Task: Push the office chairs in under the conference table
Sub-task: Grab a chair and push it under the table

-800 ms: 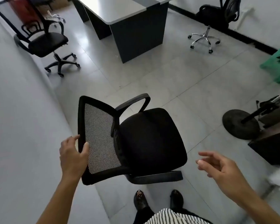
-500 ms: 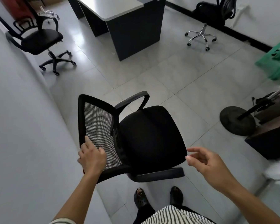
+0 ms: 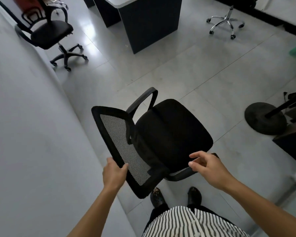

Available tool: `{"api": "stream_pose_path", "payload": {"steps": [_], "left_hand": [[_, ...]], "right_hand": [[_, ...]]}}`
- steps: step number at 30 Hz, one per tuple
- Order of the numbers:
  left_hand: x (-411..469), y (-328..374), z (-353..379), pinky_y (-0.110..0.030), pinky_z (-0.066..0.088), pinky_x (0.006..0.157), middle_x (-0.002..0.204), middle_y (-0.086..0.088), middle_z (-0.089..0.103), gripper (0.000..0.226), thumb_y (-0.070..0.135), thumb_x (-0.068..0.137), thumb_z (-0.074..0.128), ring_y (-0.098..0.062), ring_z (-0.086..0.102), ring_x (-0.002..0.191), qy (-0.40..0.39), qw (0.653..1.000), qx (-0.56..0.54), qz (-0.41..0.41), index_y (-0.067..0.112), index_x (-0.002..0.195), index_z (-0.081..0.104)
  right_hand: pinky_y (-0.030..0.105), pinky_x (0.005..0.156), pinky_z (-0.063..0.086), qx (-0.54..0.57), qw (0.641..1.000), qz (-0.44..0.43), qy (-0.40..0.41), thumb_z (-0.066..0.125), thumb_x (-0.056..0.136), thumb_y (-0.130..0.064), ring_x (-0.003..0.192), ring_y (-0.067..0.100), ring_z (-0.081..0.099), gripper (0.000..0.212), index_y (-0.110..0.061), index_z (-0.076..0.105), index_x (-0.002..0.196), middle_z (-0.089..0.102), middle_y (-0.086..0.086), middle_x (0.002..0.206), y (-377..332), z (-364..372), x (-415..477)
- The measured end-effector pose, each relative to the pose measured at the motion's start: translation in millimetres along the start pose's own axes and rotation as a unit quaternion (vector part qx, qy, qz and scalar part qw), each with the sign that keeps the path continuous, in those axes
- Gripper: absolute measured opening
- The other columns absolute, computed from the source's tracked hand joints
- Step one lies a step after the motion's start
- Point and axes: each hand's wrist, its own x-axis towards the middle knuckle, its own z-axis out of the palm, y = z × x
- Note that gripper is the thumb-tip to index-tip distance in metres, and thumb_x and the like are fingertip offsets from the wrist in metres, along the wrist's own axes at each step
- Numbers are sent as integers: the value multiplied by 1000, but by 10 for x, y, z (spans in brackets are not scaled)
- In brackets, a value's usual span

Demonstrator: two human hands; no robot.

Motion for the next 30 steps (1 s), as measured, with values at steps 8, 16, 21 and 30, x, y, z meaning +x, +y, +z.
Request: {"api": "stream_pose_path", "payload": {"steps": [8,16,21,30], "left_hand": [[-246,229,134,-36,54,64,68,6,69,22,38,87,56,-14,64,66,-135,979,114,104,19,78,64],[492,245,-174,-43,44,89,106,-6,64,26,35,86,56,-29,54,106,89,898,232,362,15,97,68],[798,232,37,-43,36,102,99,-4,67,42,40,91,32,-27,57,102,39,827,351,438,19,89,68],[822,752,387,-35,46,66,71,-4,61,37,32,88,33,-25,54,66,29,785,360,503,14,71,61]], "right_hand": [[28,80,54,-105,994,9,-31,60,88,-40,88,3,62,26,-31,58,112,65,-15,94,-14,354,146],[25,75,45,-189,977,19,101,50,91,-46,94,9,56,24,-28,64,99,61,-11,99,519,542,0],[25,75,38,-226,956,19,189,48,92,-46,91,9,56,28,-25,66,98,64,-10,97,697,594,-28],[25,57,36,-242,935,-18,257,36,83,-49,68,18,60,43,-20,67,75,67,-4,74,837,-12,233]]}}
